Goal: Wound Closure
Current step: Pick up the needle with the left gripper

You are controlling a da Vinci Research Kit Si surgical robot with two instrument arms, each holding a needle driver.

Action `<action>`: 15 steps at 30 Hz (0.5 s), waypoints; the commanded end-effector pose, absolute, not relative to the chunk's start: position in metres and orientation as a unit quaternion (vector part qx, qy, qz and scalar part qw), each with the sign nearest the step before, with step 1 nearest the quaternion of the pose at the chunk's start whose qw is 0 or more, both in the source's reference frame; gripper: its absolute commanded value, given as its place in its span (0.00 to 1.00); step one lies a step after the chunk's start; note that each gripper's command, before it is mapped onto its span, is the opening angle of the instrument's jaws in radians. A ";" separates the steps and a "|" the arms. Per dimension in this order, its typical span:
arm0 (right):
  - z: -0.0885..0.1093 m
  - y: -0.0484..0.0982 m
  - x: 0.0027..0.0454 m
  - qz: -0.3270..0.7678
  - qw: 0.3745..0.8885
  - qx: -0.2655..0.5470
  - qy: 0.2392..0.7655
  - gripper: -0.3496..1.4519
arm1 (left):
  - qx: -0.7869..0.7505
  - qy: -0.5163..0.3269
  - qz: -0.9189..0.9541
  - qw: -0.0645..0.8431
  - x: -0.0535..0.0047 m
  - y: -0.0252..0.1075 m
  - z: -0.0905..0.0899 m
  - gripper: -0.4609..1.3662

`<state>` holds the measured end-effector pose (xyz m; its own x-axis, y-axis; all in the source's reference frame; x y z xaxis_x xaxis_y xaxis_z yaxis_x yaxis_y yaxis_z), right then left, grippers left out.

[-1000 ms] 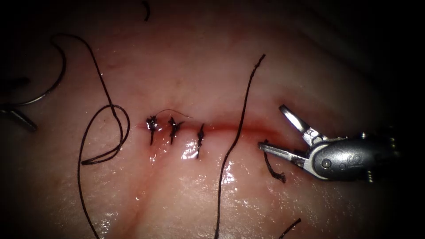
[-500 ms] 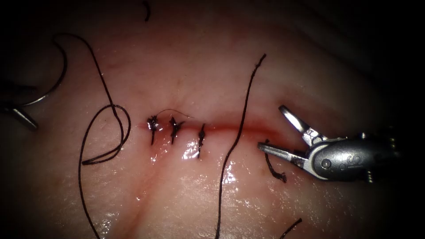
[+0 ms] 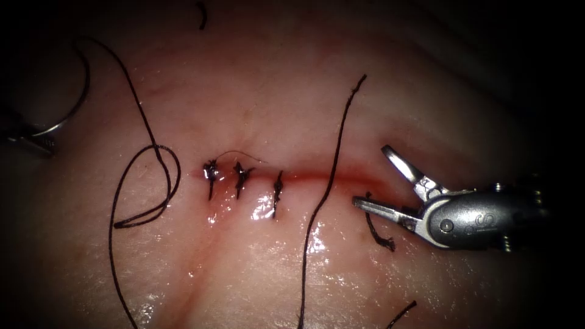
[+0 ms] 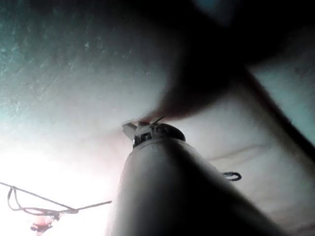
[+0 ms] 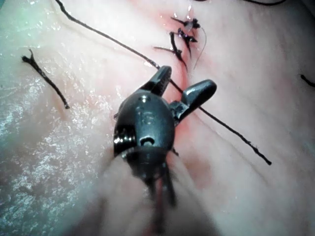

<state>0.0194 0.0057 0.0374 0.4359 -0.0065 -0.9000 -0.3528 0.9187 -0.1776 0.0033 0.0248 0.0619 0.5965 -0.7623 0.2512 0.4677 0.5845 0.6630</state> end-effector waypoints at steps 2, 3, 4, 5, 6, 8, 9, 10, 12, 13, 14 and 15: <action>0.037 0.006 0.0194 0.103 0.830 -0.170 0.521 0.85 | 0.255 -0.264 -0.356 0.859 0.0033 0.025 0.061 0.06; 0.037 0.006 0.0194 0.103 0.830 -0.170 0.521 0.85 | 0.245 -0.264 -0.355 0.863 0.0032 0.025 0.061 0.06; 0.037 0.006 0.0194 0.103 0.830 -0.170 0.521 0.85 | 0.239 -0.265 -0.357 0.864 0.0032 0.025 0.061 0.06; 0.037 0.006 0.0194 0.103 0.830 -0.170 0.521 0.85 | 0.228 -0.267 -0.354 0.867 0.0031 0.025 0.060 0.06; 0.037 0.006 0.0194 0.103 0.830 -0.170 0.521 0.85 | 0.221 -0.266 -0.355 0.868 0.0030 0.026 0.060 0.06; 0.037 0.006 0.0194 0.103 0.830 -0.170 0.521 0.85 | 0.210 -0.267 -0.356 0.871 0.0028 0.026 0.059 0.06; 0.037 0.006 0.0194 0.103 0.830 -0.170 0.521 0.84 | 0.208 -0.265 -0.356 0.871 0.0027 0.026 0.058 0.06; 0.037 0.006 0.0194 0.103 0.830 -0.170 0.521 0.84 | 0.199 -0.264 -0.359 0.873 0.0024 0.026 0.057 0.06; 0.037 0.006 0.0194 0.105 0.830 -0.169 0.522 0.84 | 0.192 -0.264 -0.359 0.874 0.0018 0.027 0.056 0.06; 0.037 0.006 0.0194 0.105 0.830 -0.169 0.522 0.84 | 0.190 -0.264 -0.359 0.875 0.0013 0.027 0.055 0.06; 0.037 0.006 0.0194 0.108 0.829 -0.167 0.522 0.83 | 0.190 -0.261 -0.360 0.875 0.0009 0.027 0.054 0.06; 0.037 0.006 0.0194 0.110 0.829 -0.165 0.522 0.83 | 0.188 -0.259 -0.359 0.877 0.0004 0.027 0.054 0.06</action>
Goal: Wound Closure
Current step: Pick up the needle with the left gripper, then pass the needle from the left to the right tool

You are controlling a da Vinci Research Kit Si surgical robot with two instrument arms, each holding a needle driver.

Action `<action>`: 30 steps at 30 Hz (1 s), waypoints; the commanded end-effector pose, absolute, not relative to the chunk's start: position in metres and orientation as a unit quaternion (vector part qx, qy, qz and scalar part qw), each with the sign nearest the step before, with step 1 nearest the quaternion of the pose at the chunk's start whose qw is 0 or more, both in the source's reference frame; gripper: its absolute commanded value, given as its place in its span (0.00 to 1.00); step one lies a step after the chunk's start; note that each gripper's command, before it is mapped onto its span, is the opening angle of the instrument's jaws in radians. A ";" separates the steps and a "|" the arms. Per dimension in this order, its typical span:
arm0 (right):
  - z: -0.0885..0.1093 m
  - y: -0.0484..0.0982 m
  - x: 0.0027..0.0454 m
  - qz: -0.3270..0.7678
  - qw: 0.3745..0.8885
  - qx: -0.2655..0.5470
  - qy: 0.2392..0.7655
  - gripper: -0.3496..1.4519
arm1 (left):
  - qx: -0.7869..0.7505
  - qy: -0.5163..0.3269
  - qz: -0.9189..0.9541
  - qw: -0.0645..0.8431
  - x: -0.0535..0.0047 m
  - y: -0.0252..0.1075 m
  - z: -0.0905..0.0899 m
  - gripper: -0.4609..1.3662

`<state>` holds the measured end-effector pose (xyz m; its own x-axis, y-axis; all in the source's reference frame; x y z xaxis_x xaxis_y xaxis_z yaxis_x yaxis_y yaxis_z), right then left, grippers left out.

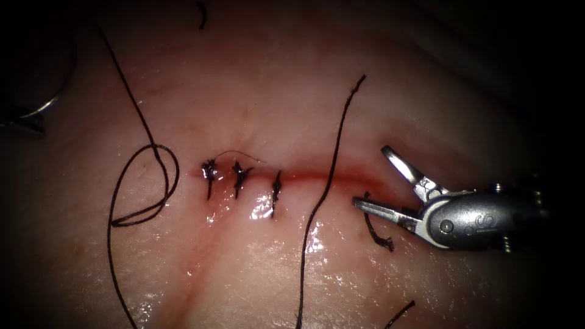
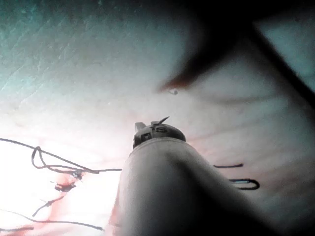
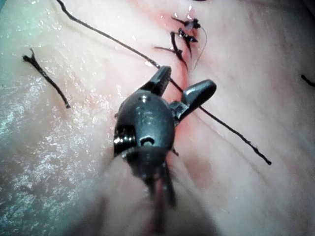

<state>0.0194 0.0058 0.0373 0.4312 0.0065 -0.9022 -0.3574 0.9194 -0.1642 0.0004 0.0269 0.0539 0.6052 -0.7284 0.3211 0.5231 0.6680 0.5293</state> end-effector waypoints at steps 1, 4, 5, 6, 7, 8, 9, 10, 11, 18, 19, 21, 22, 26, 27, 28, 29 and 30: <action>0.037 0.006 0.0194 0.110 0.829 -0.165 0.522 0.83 | 0.186 -0.258 -0.358 0.878 -0.0002 0.027 0.053 0.06; 0.037 0.006 0.0194 0.122 0.828 -0.157 0.524 0.81 | 0.177 -0.255 -0.354 0.882 -0.0027 0.027 0.051 0.06; 0.037 0.006 0.0194 0.127 0.827 -0.154 0.525 0.79 | 0.174 -0.253 -0.352 0.884 -0.0038 0.027 0.050 0.06; 0.037 0.006 0.0194 0.129 0.827 -0.152 0.525 0.78 | 0.170 -0.252 -0.350 0.886 -0.0044 0.027 0.050 0.06; 0.037 0.006 0.0194 0.136 0.826 -0.147 0.527 0.74 | 0.166 -0.251 -0.345 0.889 -0.0056 0.026 0.049 0.06; 0.037 0.006 0.0194 0.139 0.826 -0.145 0.527 0.73 | 0.166 -0.250 -0.345 0.889 -0.0062 0.026 0.049 0.07; 0.037 0.005 0.0193 0.146 0.825 -0.140 0.528 0.70 | 0.160 -0.249 -0.341 0.892 -0.0079 0.026 0.048 0.09; 0.037 0.005 0.0193 0.148 0.824 -0.138 0.528 0.69 | 0.158 -0.249 -0.336 0.894 -0.0088 0.026 0.048 0.10; 0.037 0.005 0.0193 0.153 0.824 -0.134 0.529 0.68 | 0.155 -0.248 -0.336 0.895 -0.0098 0.026 0.048 0.10; 0.037 0.005 0.0189 0.202 0.815 -0.096 0.534 0.63 | 0.140 -0.243 -0.330 0.901 -0.0147 0.025 0.047 0.11; 0.037 0.006 0.0188 0.207 0.814 -0.093 0.535 0.62 | 0.138 -0.243 -0.330 0.902 -0.0152 0.025 0.047 0.11; 0.037 0.006 0.0185 0.210 0.812 -0.091 0.537 0.60 | 0.134 -0.241 -0.329 0.903 -0.0163 0.025 0.047 0.11; 0.037 0.006 0.0184 0.210 0.812 -0.091 0.537 0.60 | 0.132 -0.241 -0.328 0.904 -0.0167 0.025 0.047 0.11; 0.036 0.006 0.0179 0.209 0.812 -0.087 0.538 0.60 | 0.123 -0.241 -0.326 0.906 -0.0184 0.025 0.047 0.10; 0.036 0.006 0.0178 0.209 0.812 -0.086 0.538 0.60 | 0.121 -0.242 -0.328 0.905 -0.0188 0.025 0.047 0.11; 0.036 0.006 0.0177 0.209 0.812 -0.086 0.538 0.60 | 0.118 -0.243 -0.328 0.905 -0.0191 0.025 0.047 0.12; 0.036 0.006 0.0176 0.209 0.812 -0.085 0.538 0.60 | 0.115 -0.244 -0.325 0.907 -0.0195 0.025 0.047 0.14; 0.036 0.006 0.0175 0.213 0.811 -0.081 0.539 0.60 | 0.111 -0.245 -0.325 0.907 -0.0199 0.025 0.047 0.17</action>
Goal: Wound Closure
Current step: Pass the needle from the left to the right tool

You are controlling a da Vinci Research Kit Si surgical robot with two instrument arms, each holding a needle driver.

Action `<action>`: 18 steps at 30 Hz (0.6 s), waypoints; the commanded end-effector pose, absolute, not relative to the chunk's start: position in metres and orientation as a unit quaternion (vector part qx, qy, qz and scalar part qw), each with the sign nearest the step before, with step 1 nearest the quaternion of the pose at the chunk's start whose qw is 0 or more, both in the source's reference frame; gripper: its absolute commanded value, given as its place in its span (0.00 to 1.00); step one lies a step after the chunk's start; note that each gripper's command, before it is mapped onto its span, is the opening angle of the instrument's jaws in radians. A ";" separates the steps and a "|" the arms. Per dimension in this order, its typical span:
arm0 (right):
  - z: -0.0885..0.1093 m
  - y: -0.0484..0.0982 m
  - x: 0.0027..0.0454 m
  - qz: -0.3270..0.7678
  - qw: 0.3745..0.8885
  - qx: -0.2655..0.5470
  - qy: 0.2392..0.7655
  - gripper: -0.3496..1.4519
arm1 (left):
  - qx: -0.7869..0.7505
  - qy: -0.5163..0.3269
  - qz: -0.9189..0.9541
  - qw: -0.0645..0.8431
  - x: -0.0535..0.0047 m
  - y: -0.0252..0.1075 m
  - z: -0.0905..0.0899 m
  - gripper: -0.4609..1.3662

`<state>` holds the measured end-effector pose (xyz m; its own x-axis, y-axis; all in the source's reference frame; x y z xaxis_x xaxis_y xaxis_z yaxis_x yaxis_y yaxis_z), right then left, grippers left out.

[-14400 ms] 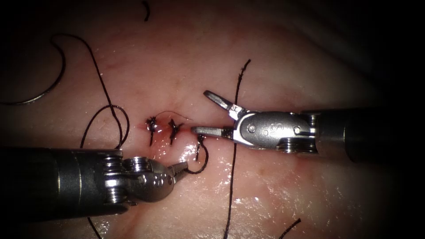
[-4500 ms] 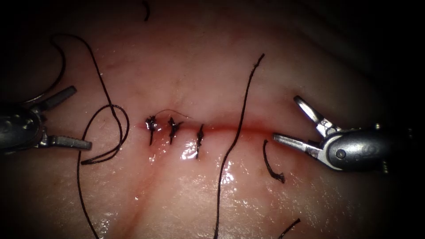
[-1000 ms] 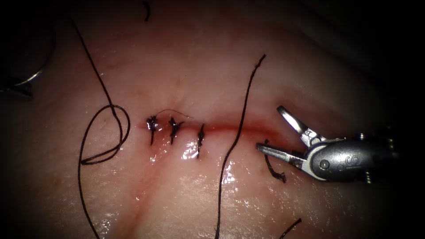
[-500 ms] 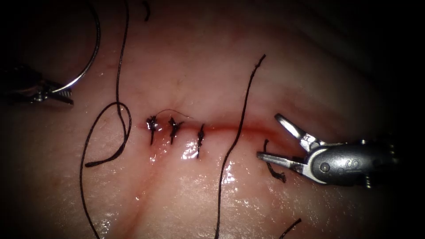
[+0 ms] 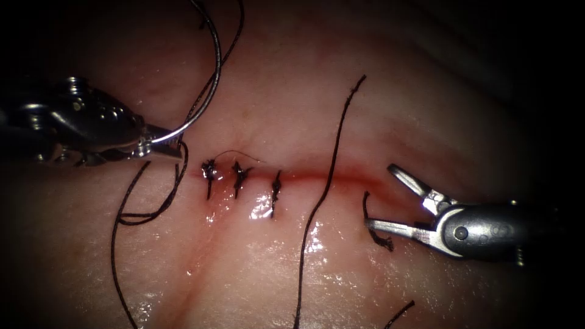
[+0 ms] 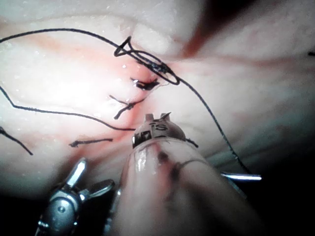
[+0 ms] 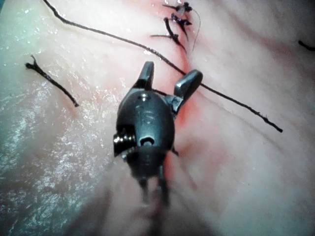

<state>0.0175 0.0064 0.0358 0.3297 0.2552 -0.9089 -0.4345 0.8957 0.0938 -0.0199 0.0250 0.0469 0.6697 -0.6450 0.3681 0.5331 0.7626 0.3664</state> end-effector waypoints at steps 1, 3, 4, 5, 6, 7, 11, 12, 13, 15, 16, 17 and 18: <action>0.036 0.006 0.0174 0.220 0.809 -0.076 0.539 0.60 | 0.109 -0.245 -0.327 0.906 -0.0202 0.025 0.047 0.17; 0.036 0.007 0.0173 0.242 0.803 -0.060 0.541 0.60 | 0.104 -0.245 -0.325 0.908 -0.0210 0.025 0.047 0.17; 0.036 0.007 0.0173 0.247 0.802 -0.056 0.541 0.60 | 0.103 -0.244 -0.326 0.907 -0.0213 0.025 0.047 0.18; 0.035 0.007 0.0173 0.255 0.800 -0.050 0.541 0.60 | 0.099 -0.243 -0.325 0.908 -0.0218 0.024 0.047 0.21; 0.035 0.007 0.0173 0.257 0.800 -0.049 0.541 0.60 | 0.099 -0.245 -0.323 0.909 -0.0220 0.024 0.047 0.21; 0.035 0.007 0.0173 0.257 0.800 -0.048 0.540 0.60 | 0.100 -0.248 -0.321 0.909 -0.0224 0.024 0.047 0.21; 0.035 0.007 0.0171 0.261 0.799 -0.043 0.540 0.61 | 0.096 -0.251 -0.317 0.910 -0.0230 0.023 0.048 0.20; 0.035 0.007 0.0170 0.261 0.799 -0.042 0.540 0.61 | 0.096 -0.252 -0.316 0.910 -0.0230 0.023 0.048 0.20; 0.034 0.007 0.0169 0.262 0.799 -0.041 0.540 0.61 | 0.096 -0.252 -0.316 0.910 -0.0230 0.023 0.048 0.21; 0.034 0.008 0.0168 0.262 0.799 -0.040 0.540 0.61 | 0.096 -0.253 -0.315 0.910 -0.0229 0.023 0.048 0.21; 0.034 0.008 0.0168 0.262 0.799 -0.039 0.540 0.61 | 0.096 -0.253 -0.315 0.910 -0.0228 0.023 0.048 0.20; 0.034 0.008 0.0168 0.262 0.799 -0.039 0.540 0.61 | 0.096 -0.254 -0.315 0.910 -0.0228 0.023 0.048 0.20; 0.034 0.008 0.0168 0.262 0.799 -0.039 0.540 0.60 | 0.095 -0.254 -0.312 0.911 -0.0227 0.023 0.048 0.20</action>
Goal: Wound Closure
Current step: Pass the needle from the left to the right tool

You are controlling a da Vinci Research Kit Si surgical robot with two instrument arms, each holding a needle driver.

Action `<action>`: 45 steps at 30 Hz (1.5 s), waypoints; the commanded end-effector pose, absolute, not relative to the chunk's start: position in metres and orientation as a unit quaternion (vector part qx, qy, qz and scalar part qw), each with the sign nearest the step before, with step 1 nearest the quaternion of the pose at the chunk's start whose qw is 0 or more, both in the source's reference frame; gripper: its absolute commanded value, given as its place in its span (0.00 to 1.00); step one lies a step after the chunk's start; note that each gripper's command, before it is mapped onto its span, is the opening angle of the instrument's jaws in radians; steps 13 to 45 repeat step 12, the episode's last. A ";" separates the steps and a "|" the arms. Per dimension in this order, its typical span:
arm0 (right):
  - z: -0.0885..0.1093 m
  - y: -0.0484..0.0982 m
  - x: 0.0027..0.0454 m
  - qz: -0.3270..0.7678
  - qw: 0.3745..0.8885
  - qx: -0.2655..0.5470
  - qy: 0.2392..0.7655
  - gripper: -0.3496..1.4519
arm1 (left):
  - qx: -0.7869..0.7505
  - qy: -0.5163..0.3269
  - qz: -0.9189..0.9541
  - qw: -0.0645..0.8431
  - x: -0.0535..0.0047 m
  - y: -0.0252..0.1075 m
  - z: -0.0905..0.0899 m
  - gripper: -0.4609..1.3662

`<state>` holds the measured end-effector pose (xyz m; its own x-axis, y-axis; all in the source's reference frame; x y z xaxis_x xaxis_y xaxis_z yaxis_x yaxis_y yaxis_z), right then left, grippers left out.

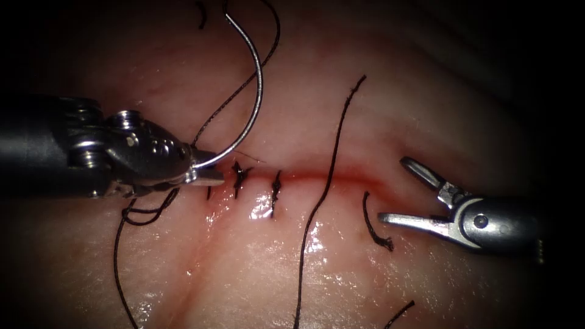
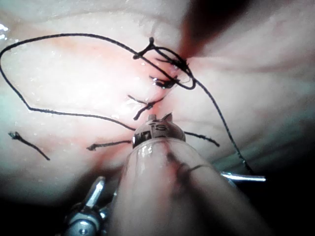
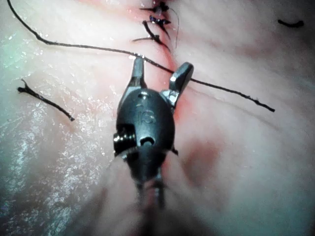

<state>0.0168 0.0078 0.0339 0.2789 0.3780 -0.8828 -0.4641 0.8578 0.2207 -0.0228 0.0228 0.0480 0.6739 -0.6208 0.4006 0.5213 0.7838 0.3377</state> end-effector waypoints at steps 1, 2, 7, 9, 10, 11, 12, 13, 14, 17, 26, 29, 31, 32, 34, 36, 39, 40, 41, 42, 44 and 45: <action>0.034 0.008 0.0169 0.262 0.799 -0.039 0.540 0.60 | 0.095 -0.254 -0.311 0.911 -0.0227 0.023 0.048 0.20; 0.034 0.008 0.0169 0.263 0.799 -0.039 0.540 0.60 | 0.094 -0.254 -0.311 0.911 -0.0227 0.023 0.048 0.20; 0.034 0.008 0.0169 0.263 0.799 -0.039 0.539 0.60 | 0.094 -0.256 -0.308 0.911 -0.0227 0.022 0.048 0.19; 0.034 0.008 0.0169 0.263 0.799 -0.039 0.540 0.60 | 0.094 -0.256 -0.308 0.911 -0.0227 0.022 0.048 0.19; 0.034 0.008 0.0169 0.262 0.799 -0.039 0.540 0.60 | 0.095 -0.257 -0.308 0.911 -0.0227 0.022 0.048 0.19; 0.034 0.008 0.0169 0.262 0.799 -0.039 0.540 0.60 | 0.095 -0.257 -0.308 0.911 -0.0227 0.022 0.048 0.19; 0.034 0.008 0.0169 0.262 0.799 -0.039 0.540 0.60 | 0.095 -0.257 -0.308 0.911 -0.0227 0.022 0.048 0.20; 0.034 0.008 0.0169 0.262 0.799 -0.039 0.540 0.60 | 0.095 -0.257 -0.308 0.911 -0.0227 0.022 0.048 0.20; 0.034 0.008 0.0169 0.262 0.799 -0.039 0.540 0.60 | 0.095 -0.257 -0.308 0.911 -0.0227 0.022 0.048 0.20; 0.034 0.008 0.0169 0.262 0.799 -0.039 0.540 0.60 | 0.095 -0.257 -0.308 0.911 -0.0227 0.022 0.048 0.20; 0.034 0.008 0.0169 0.262 0.799 -0.039 0.540 0.60 | 0.095 -0.257 -0.308 0.911 -0.0227 0.022 0.048 0.20; 0.034 0.008 0.0169 0.262 0.799 -0.039 0.540 0.60 | 0.095 -0.257 -0.308 0.911 -0.0227 0.022 0.048 0.20; 0.034 0.008 0.0169 0.262 0.799 -0.039 0.540 0.60 | 0.095 -0.257 -0.308 0.911 -0.0227 0.022 0.048 0.20; 0.034 0.008 0.0169 0.262 0.799 -0.039 0.540 0.60 | 0.095 -0.257 -0.308 0.911 -0.0227 0.022 0.048 0.20; 0.034 0.008 0.0169 0.262 0.799 -0.039 0.540 0.60 | 0.095 -0.257 -0.308 0.911 -0.0227 0.022 0.048 0.20; 0.034 0.008 0.0169 0.262 0.799 -0.039 0.540 0.60 | 0.095 -0.257 -0.308 0.911 -0.0227 0.022 0.048 0.20; 0.034 0.008 0.0169 0.262 0.799 -0.039 0.540 0.60 | 0.095 -0.257 -0.308 0.911 -0.0227 0.022 0.048 0.20; 0.034 0.008 0.0169 0.262 0.799 -0.039 0.540 0.60 | 0.095 -0.257 -0.308 0.911 -0.0227 0.022 0.048 0.20; 0.034 0.008 0.0169 0.262 0.799 -0.039 0.540 0.60 | 0.095 -0.257 -0.308 0.911 -0.0227 0.022 0.048 0.20; 0.034 0.008 0.0169 0.262 0.799 -0.039 0.540 0.60 | 0.095 -0.257 -0.308 0.911 -0.0227 0.022 0.048 0.20; 0.034 0.008 0.0169 0.262 0.799 -0.039 0.540 0.60 | 0.095 -0.257 -0.308 0.911 -0.0227 0.022 0.048 0.20; 0.034 0.008 0.0169 0.262 0.799 -0.039 0.540 0.60 | 0.095 -0.257 -0.308 0.911 -0.0227 0.022 0.048 0.20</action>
